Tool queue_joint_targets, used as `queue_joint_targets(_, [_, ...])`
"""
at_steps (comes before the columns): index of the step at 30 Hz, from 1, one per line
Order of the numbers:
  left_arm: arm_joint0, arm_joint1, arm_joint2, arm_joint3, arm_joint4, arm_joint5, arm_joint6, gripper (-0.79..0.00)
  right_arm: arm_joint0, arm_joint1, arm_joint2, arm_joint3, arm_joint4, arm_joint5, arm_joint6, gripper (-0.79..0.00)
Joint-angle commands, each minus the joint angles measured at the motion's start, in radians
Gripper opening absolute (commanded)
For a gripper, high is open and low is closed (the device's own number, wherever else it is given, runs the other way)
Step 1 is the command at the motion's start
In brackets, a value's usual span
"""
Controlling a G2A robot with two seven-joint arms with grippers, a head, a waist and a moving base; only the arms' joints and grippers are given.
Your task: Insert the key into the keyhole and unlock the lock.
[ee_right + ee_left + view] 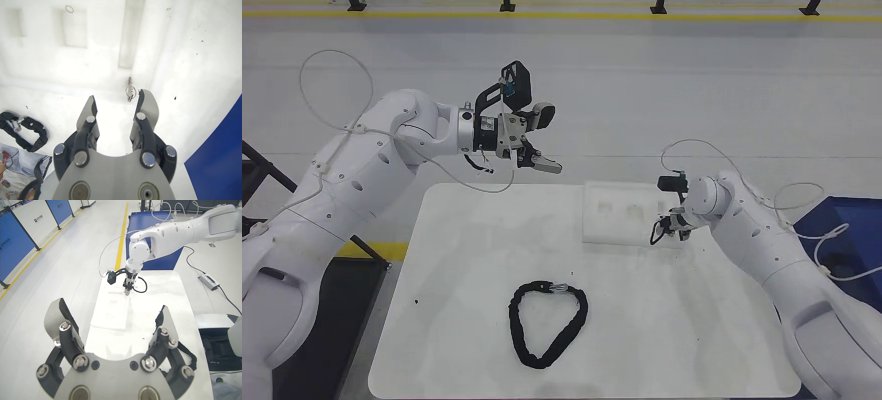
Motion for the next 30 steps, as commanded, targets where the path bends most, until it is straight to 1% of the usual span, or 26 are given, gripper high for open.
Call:
queue_joint_targets(1, [0.000, 0.000, 0.000, 0.000, 0.000, 0.000, 0.000, 0.000, -0.003, 0.001, 0.005, -0.001, -0.005, 0.011, -0.003, -0.480])
queue_joint_targets(9, [0.000, 0.000, 0.000, 0.000, 0.000, 0.000, 0.000, 0.000, -0.017, -0.002, 0.021, 0.007, -0.026, 0.048, -0.020, -0.526])
queue_joint_targets(11, [0.000, 0.000, 0.000, 0.000, 0.000, 0.000, 0.000, 0.000, -0.020, -0.003, 0.026, 0.008, -0.026, 0.048, -0.025, -0.551])
queue_joint_targets(15, [0.000, 0.000, 0.000, 0.000, 0.000, 0.000, 0.000, 0.000, -0.026, -0.007, 0.034, 0.015, -0.027, 0.048, -0.038, -0.637])
queue_joint_targets(16, [0.000, 0.000, 0.000, 0.000, 0.000, 0.000, 0.000, 0.000, -0.027, -0.009, 0.036, 0.018, -0.027, 0.050, -0.041, -0.686])
queue_joint_targets(18, [0.000, 0.000, 0.000, 0.000, 0.000, 0.000, 0.000, 0.000, -0.029, -0.011, 0.040, 0.025, -0.027, 0.055, -0.049, -0.754])
queue_joint_targets(21, [0.000, 0.000, 0.000, 0.000, 0.000, 0.000, 0.000, 0.000, -0.031, -0.016, 0.043, 0.037, -0.028, 0.055, -0.056, -0.785])
queue_joint_targets(30, [0.000, 0.000, 0.000, 0.000, 0.000, 0.000, 0.000, 0.000, -0.034, -0.034, 0.054, 0.084, -0.024, 0.058, -0.084, -0.785])
